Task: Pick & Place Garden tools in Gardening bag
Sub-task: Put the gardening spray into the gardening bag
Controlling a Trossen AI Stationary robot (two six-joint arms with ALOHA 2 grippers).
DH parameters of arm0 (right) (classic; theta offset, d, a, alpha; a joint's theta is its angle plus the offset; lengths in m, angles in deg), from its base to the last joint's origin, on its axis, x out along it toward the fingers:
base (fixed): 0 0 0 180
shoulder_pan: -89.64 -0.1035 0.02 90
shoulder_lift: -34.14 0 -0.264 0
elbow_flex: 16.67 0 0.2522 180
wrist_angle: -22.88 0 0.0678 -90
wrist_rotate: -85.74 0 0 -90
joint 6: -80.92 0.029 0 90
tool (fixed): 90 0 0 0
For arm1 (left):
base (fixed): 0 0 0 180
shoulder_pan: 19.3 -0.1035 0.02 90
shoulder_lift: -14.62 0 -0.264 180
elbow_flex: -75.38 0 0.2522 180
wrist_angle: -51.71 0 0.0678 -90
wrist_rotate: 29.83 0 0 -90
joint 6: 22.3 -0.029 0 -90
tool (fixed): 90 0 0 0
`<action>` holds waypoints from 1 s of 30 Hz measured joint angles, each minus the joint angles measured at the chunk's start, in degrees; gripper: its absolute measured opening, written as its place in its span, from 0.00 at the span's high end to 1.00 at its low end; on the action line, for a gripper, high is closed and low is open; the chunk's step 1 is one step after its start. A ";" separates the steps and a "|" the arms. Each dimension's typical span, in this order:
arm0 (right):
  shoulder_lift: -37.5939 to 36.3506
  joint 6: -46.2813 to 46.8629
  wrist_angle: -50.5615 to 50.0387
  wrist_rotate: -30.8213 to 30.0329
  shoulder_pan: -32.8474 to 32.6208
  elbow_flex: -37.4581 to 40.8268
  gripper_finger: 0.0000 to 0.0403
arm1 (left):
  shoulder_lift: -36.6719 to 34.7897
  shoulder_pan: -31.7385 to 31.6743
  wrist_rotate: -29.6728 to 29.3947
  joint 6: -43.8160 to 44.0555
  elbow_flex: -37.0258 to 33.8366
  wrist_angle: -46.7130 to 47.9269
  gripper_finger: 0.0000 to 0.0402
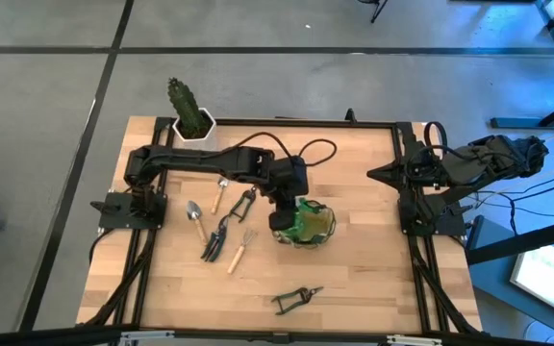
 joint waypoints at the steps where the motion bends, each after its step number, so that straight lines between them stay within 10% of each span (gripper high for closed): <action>1: 0.00 0.00 0.00 -0.01 0.01 0.00 1.00 | -0.02 0.00 -0.30 -0.47 0.00 0.34 0.90; 30: 0.01 -0.61 -1.62 -0.06 0.07 0.00 1.00 | 3.54 0.39 -3.62 -10.42 0.00 4.54 0.90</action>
